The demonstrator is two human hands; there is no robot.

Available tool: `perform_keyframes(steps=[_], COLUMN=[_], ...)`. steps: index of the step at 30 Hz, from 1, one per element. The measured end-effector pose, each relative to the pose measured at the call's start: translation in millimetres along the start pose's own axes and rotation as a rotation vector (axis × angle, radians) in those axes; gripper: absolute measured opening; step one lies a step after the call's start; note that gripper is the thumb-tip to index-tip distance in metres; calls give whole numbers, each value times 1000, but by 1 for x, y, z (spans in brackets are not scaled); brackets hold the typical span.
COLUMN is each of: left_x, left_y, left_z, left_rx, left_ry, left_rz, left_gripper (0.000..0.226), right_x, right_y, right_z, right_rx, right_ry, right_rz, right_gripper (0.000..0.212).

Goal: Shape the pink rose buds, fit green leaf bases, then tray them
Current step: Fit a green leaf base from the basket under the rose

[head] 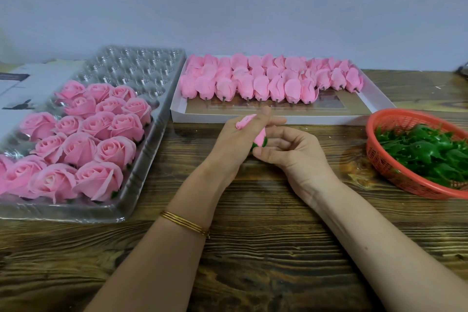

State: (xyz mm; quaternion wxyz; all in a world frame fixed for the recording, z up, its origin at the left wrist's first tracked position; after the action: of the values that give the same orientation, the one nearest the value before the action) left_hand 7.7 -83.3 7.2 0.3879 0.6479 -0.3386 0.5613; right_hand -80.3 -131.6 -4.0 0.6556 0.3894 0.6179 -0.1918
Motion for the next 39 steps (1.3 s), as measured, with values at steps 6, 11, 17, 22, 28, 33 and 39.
perform_keyframes(steps=[6, 11, 17, 22, 28, 33, 39], left_x=[0, -2, -1, 0, 0, 2, 2], left_y=[0, -5, -7, -7, -5, -4, 0], left_z=[0, 3, 3, 2, 2, 1, -1], left_rx=[-20, 7, 28, 18, 18, -5, -95], left_ry=[-7, -4, -4, 4, 11, 22, 11], left_rz=[-39, -80, -25, -5, -12, 2, -2], left_gripper=[36, 39, 40, 40, 38, 37, 35], right_x=[0, 2, 5, 3, 1, -1, 0], right_y=[2, 7, 6, 8, 7, 6, 5], right_z=[-1, -2, -3, -4, -3, -3, -2], right_rx=[-24, -90, -123, -143, -103, -89, -100], right_ry=[15, 108, 172, 163, 123, 74, 58], right_rz=[10, 68, 35, 29, 77, 82, 40], right_gripper=[46, 50, 21, 29, 49, 48, 45])
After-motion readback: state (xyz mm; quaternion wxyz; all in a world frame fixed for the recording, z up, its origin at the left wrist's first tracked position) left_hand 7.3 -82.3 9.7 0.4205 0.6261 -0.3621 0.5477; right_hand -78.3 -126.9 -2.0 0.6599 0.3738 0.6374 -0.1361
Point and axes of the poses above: each hand's wrist, its own z-axis towards the middle knuckle, its own y-axis out of the palm, x = y × z, the point moved 8 cm from there along z, towards the middle knuckle, and after that the axes turned 2 degrees about x, right-handed, at the moved point
